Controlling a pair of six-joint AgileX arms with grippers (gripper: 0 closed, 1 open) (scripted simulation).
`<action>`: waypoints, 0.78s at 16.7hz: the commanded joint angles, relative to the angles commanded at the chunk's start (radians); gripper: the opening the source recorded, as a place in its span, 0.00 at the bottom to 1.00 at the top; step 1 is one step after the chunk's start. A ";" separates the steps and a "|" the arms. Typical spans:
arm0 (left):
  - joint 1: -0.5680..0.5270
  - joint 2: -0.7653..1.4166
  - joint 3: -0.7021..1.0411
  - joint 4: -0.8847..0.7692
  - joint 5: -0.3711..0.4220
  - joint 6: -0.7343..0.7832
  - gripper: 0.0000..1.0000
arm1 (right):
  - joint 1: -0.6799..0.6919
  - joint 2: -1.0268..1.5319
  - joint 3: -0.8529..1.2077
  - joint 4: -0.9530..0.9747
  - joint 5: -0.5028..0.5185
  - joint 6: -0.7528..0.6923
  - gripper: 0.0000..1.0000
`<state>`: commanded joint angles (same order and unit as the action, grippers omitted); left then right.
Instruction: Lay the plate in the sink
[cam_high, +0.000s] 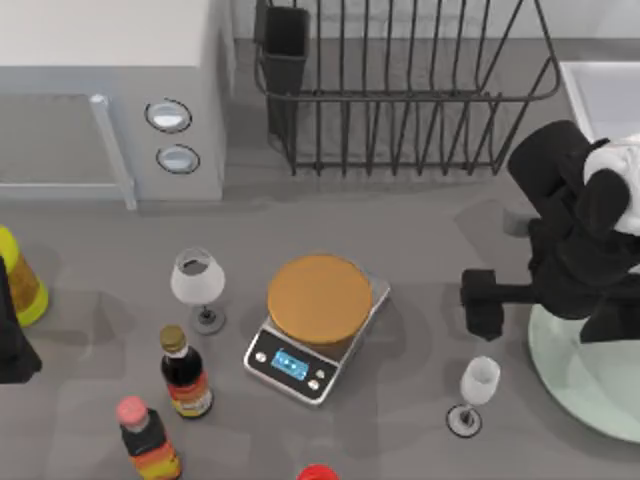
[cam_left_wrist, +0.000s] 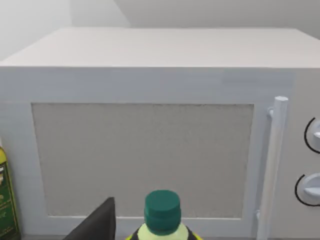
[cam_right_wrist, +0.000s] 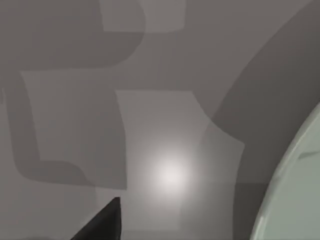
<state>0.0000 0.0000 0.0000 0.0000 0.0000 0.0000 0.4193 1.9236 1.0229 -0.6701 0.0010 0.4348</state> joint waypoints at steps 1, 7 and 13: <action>0.000 0.000 0.000 0.000 0.000 0.000 1.00 | 0.000 0.000 0.000 0.000 0.000 0.000 0.77; 0.000 0.000 0.000 0.000 0.000 0.000 1.00 | 0.000 0.000 0.000 0.000 0.000 0.000 0.32; 0.000 0.000 0.000 0.000 0.000 0.000 1.00 | 0.000 0.000 0.000 0.000 0.000 0.000 0.00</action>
<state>0.0000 0.0000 0.0000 0.0000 0.0000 0.0000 0.4193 1.9236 1.0229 -0.6701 0.0010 0.4348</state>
